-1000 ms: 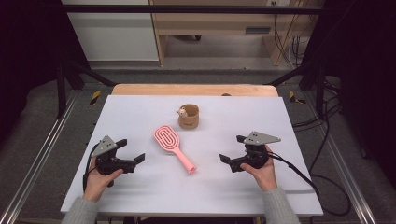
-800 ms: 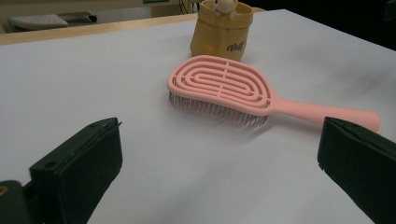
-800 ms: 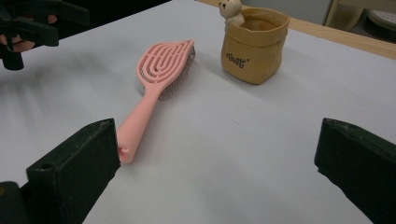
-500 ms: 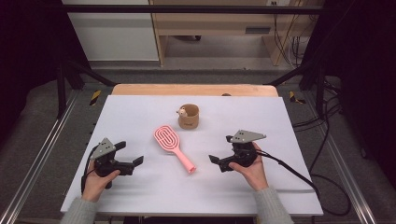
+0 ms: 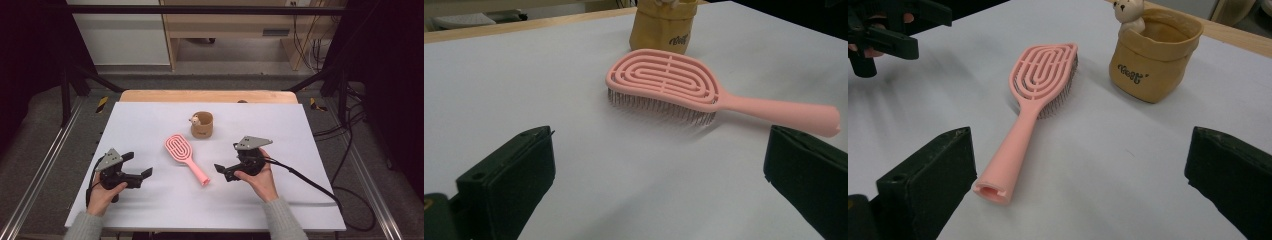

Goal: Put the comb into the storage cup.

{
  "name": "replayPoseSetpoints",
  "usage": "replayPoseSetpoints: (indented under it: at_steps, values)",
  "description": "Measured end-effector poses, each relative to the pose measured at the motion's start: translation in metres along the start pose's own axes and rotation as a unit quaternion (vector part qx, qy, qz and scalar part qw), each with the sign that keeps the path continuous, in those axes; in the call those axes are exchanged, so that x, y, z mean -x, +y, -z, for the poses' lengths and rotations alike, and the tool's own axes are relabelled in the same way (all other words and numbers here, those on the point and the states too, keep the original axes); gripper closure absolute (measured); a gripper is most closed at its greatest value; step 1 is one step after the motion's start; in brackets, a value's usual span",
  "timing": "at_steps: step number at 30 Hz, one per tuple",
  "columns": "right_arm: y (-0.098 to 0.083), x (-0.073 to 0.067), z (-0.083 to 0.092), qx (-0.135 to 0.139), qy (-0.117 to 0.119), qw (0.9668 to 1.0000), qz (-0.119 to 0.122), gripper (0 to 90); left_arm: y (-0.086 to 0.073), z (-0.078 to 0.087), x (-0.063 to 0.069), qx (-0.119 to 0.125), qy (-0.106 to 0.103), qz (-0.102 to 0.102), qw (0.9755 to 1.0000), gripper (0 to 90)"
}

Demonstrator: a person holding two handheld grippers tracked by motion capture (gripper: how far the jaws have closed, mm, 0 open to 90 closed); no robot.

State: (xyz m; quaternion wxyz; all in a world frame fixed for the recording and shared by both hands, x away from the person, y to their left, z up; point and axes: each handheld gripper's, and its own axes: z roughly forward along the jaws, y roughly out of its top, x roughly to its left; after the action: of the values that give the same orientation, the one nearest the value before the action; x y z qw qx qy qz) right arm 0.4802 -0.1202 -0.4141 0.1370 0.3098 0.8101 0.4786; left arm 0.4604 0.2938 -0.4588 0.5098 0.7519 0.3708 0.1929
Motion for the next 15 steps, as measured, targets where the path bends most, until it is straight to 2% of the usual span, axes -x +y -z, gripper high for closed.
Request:
replayPoseSetpoints:
  at_steps: [15]
  values:
    - [0.012,-0.008,-0.020,-0.017,0.001,0.9999,0.000,0.3,0.000,0.002,-0.001,0.000,0.001,-0.003,1.0000,0.2]
